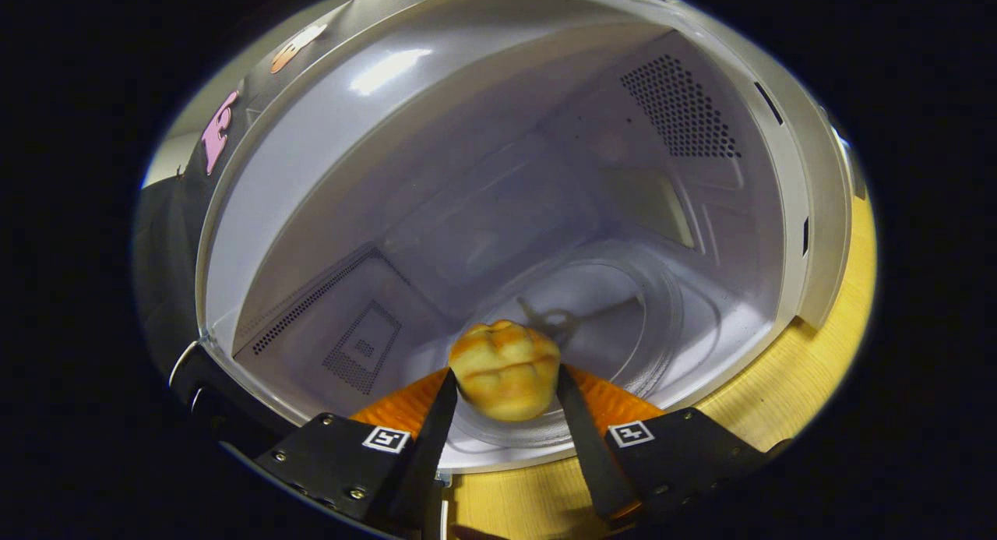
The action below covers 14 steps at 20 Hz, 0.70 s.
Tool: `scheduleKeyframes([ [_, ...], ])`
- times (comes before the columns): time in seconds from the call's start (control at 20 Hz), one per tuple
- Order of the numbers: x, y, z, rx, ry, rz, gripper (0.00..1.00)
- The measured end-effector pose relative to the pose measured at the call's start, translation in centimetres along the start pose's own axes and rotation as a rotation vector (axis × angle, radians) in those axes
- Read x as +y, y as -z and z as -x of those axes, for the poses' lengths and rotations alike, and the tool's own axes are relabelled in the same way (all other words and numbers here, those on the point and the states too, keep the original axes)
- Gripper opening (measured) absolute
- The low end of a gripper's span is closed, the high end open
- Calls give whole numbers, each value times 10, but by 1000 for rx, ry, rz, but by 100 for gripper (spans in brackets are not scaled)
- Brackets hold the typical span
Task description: Open the microwave, put the food inside, and close the microwave door.
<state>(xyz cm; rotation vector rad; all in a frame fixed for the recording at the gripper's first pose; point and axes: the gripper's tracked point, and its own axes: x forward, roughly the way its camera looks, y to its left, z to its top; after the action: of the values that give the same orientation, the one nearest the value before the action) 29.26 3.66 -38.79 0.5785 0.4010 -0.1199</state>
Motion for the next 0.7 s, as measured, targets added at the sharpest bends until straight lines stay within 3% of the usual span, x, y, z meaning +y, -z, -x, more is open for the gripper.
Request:
scheduleKeyframes([
  [0.4, 11, -15, 25, -37, -49, 100, 96],
  [0.7, 78, -41, 136, -153, -236, 342, 96],
])
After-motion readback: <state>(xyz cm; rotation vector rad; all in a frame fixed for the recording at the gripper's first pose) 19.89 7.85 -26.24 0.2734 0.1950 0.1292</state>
